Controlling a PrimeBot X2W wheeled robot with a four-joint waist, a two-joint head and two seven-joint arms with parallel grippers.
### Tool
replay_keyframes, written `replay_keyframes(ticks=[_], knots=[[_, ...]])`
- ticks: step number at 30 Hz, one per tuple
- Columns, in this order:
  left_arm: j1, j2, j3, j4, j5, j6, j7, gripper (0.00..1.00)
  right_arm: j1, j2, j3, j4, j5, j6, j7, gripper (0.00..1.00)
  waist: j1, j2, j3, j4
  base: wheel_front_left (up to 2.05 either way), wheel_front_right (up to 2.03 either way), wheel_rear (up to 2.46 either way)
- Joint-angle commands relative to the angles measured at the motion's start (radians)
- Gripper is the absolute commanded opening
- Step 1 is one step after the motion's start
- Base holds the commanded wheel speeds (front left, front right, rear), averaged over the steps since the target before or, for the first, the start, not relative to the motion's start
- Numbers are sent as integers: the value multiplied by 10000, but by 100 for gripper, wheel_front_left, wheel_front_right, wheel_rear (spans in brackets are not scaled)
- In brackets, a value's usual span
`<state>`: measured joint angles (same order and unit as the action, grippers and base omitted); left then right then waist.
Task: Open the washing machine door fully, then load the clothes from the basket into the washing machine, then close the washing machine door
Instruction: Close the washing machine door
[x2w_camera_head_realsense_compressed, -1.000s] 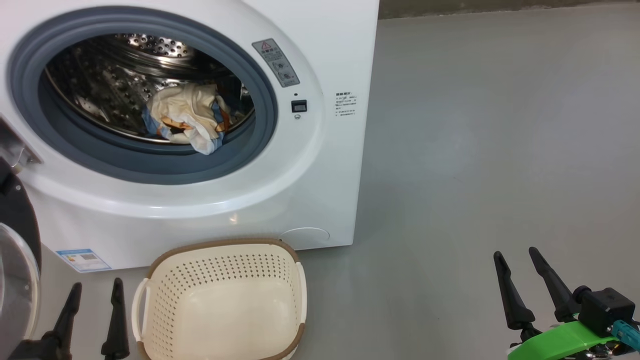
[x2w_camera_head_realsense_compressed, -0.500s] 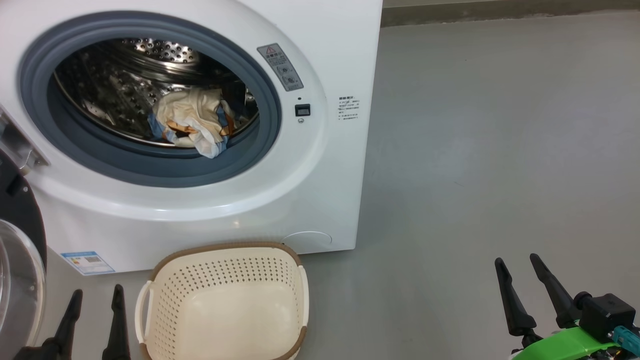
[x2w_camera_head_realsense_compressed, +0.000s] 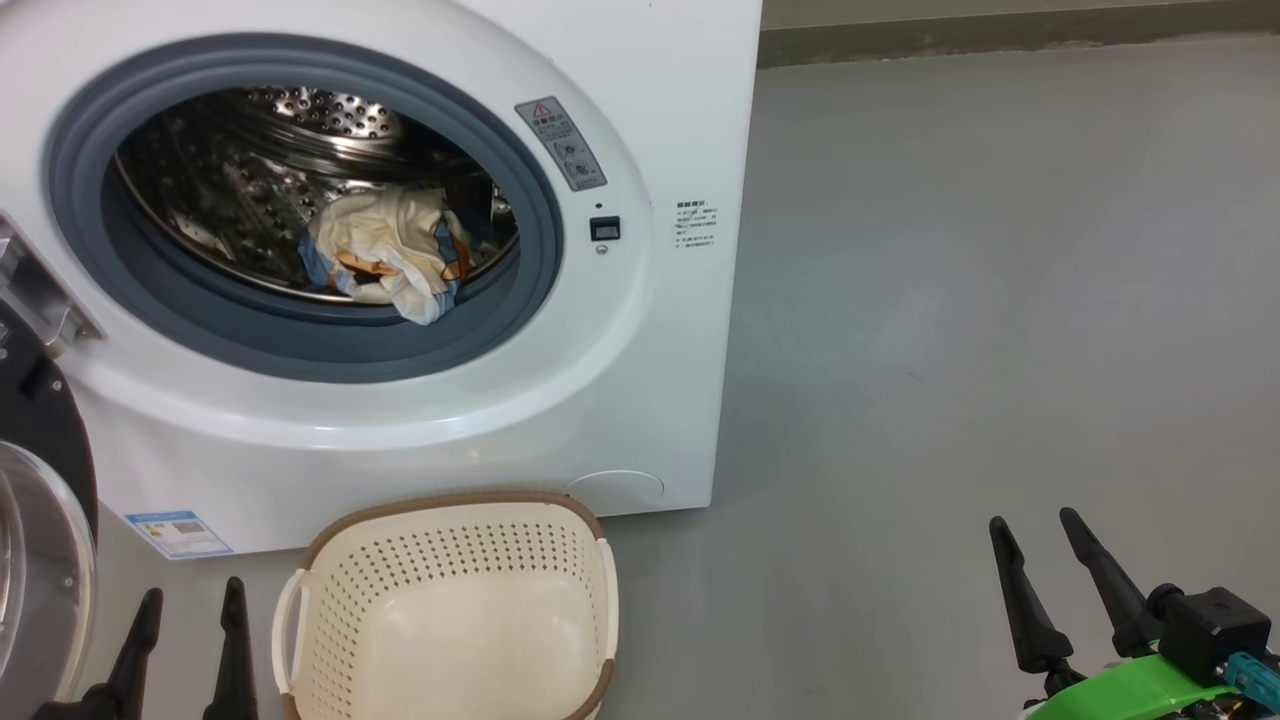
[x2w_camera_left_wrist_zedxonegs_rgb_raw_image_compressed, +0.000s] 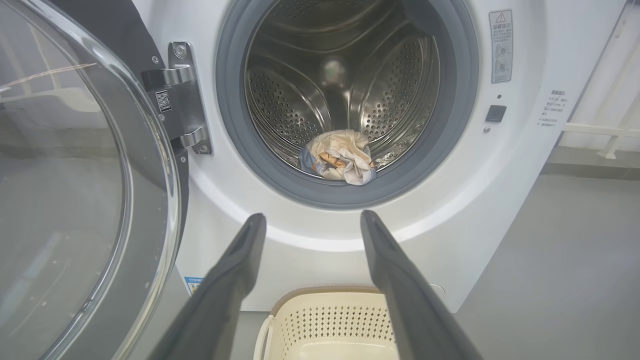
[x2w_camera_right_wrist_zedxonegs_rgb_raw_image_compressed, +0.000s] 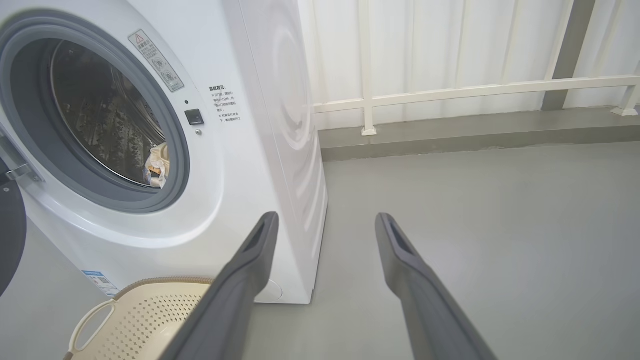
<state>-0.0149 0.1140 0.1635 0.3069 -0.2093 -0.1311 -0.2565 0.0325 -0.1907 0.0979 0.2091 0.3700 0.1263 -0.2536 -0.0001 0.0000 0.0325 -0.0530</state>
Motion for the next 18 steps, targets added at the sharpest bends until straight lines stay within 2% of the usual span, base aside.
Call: replay_keyframes(ticks=[1,10,18], knots=[[-40,151,353,-253,59,4,-53,100,23,-227,212,-252,77,44,-82,100,1,0,-2,6,0,0,0],[-56,64,484,-197,91,4,-53,100,-3,-190,208,-251,70,44,-82,100,1,0,36,27,-35,35,0],[-84,59,539,-211,120,4,-53,100,-46,-157,207,-246,63,44,-82,100,1,0,113,16,-133,133,0]])
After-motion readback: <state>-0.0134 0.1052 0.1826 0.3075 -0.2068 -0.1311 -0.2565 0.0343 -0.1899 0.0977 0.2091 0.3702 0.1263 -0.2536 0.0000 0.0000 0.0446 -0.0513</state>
